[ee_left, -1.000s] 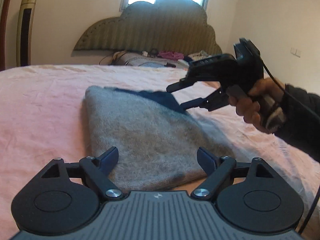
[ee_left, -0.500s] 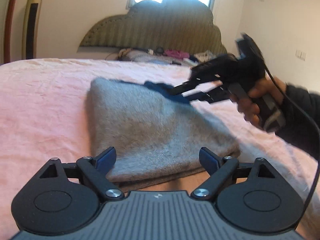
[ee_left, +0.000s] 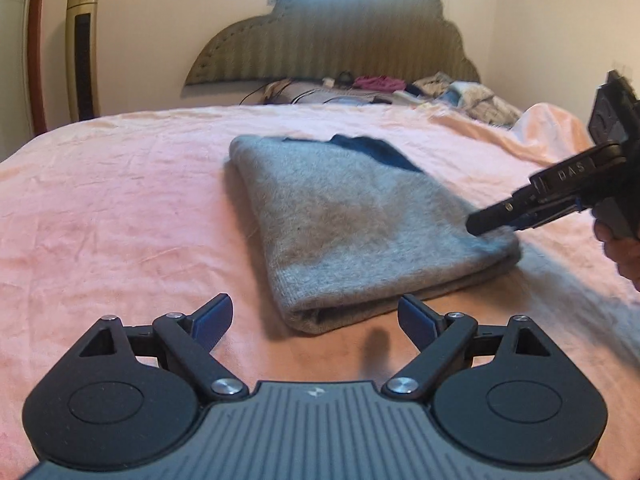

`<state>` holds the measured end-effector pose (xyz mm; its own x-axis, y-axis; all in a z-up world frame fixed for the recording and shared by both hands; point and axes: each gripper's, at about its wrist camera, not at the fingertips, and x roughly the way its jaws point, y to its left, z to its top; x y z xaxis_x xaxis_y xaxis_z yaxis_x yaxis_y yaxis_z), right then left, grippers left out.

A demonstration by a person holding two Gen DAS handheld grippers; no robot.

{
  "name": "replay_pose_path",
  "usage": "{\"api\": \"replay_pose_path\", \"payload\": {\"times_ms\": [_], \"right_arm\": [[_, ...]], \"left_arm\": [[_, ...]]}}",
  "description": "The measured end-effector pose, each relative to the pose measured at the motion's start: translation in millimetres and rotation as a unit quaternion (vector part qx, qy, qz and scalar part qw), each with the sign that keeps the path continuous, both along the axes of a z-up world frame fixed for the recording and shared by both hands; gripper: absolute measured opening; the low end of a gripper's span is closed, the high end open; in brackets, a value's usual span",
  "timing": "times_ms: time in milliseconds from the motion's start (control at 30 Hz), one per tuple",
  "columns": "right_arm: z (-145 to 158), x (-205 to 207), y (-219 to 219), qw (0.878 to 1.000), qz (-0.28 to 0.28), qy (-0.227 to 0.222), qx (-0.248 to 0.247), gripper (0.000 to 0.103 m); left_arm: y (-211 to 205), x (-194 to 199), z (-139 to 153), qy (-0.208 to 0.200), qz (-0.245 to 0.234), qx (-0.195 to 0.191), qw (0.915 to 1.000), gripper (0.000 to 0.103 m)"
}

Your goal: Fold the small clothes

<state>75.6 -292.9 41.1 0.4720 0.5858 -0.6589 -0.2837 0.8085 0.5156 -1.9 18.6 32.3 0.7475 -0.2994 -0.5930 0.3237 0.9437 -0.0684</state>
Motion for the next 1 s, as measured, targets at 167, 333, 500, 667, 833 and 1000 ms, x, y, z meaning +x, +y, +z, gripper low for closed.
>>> {"api": "replay_pose_path", "payload": {"times_ms": [167,333,500,667,833,1000], "right_arm": [[7,-1,0,1.000,0.012,-0.013,0.011,0.015],[-11,-9,-3,0.999,0.024,-0.008,-0.023,0.012],[14,-7,-32,0.998,-0.015,-0.005,0.069,0.072],[-10,6,-45,0.991,-0.006,0.076,0.113,0.079],[-36,20,-30,0.976,0.003,0.121,0.180,0.066],[-32,14,-23,0.986,0.024,0.108,0.128,0.020]], "left_arm": [[7,9,0,0.008,0.016,-0.015,0.9997,0.008],[14,0,-6,0.009,0.016,-0.005,0.9998,0.007],[43,-6,19,0.037,-0.023,-0.116,0.9923,0.020],[92,31,-1,0.141,0.029,-0.342,0.9288,0.078],[72,72,-32,0.220,0.031,-0.385,0.8959,0.042],[56,70,-23,0.224,0.021,-0.337,0.9144,0.011]]}}
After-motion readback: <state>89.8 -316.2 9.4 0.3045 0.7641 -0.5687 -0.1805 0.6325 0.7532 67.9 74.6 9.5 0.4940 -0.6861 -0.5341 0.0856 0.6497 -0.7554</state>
